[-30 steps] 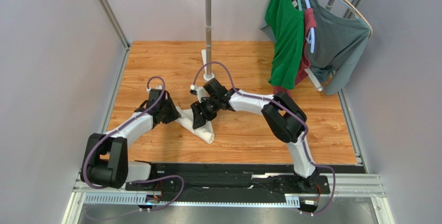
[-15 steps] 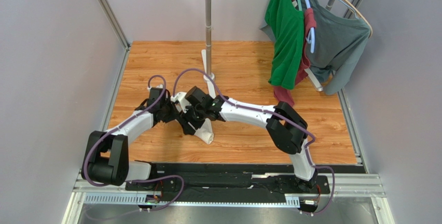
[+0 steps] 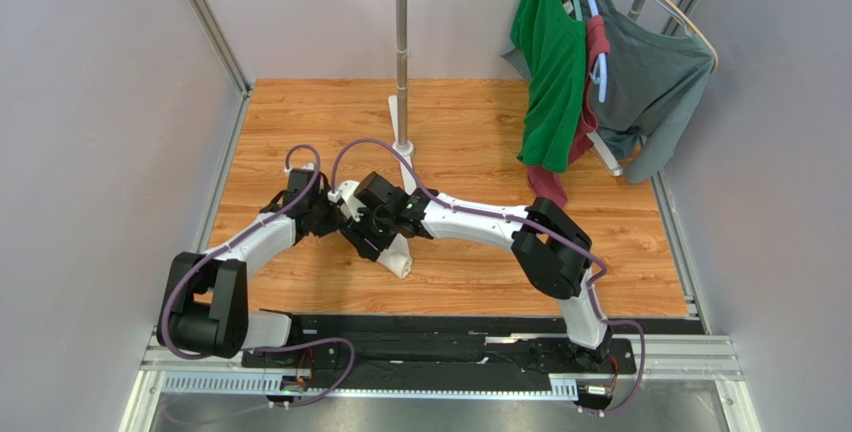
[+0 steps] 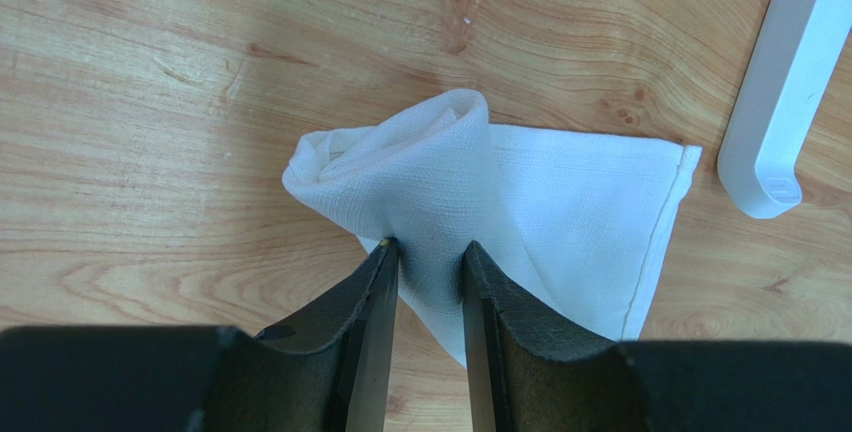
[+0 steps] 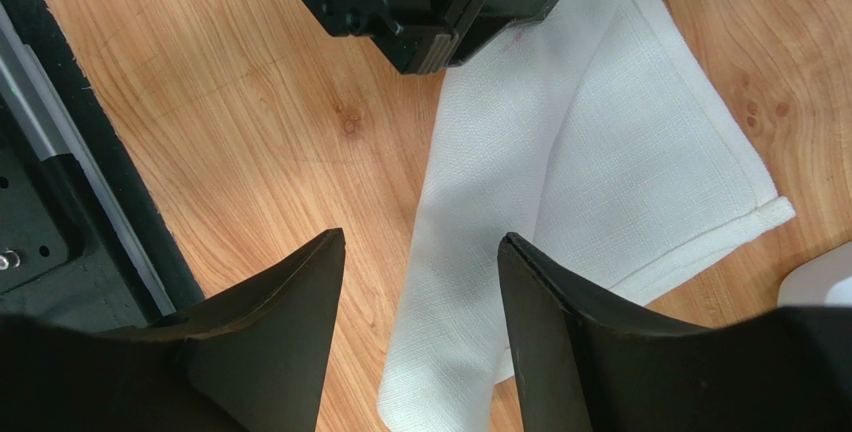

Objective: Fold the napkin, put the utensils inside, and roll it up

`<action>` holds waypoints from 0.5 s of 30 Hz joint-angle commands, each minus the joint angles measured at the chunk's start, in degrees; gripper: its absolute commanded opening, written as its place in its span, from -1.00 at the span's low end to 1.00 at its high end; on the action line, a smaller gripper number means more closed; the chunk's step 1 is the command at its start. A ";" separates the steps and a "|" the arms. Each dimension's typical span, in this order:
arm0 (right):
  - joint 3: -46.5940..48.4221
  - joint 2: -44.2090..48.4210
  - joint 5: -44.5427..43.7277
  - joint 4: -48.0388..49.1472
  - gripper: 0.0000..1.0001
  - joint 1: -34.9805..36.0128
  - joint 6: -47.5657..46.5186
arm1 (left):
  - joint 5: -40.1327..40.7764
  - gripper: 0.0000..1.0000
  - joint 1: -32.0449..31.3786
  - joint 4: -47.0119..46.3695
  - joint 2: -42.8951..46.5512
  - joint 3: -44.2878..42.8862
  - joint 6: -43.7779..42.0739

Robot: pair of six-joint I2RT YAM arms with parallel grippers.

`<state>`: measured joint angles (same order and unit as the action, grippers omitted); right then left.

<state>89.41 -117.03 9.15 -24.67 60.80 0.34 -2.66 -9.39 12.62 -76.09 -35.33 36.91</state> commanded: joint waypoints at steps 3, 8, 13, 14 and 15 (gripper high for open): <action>0.86 0.23 -1.85 -0.21 0.23 0.20 -2.27 | 1.51 -0.27 0.07 2.14 -0.99 -1.32 -1.84; -0.11 -0.65 -1.85 0.23 0.19 0.38 -2.45 | 1.43 -0.27 0.07 2.23 -0.99 -1.41 -1.75; -0.72 -2.06 -1.32 0.23 0.08 0.46 -2.19 | 1.16 -0.27 0.07 2.06 -1.07 -1.41 -1.66; -0.99 -2.23 -1.41 0.49 0.05 0.55 -2.18 | 1.07 -0.27 0.07 1.97 -1.07 -1.41 -1.66; -1.16 -2.32 -1.59 0.58 0.04 0.55 -2.18 | 1.07 -0.27 0.07 1.97 -1.07 -1.49 -1.66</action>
<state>89.17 -118.06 8.03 -24.77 60.84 -0.99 -2.68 -9.39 13.04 -76.31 -35.68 36.77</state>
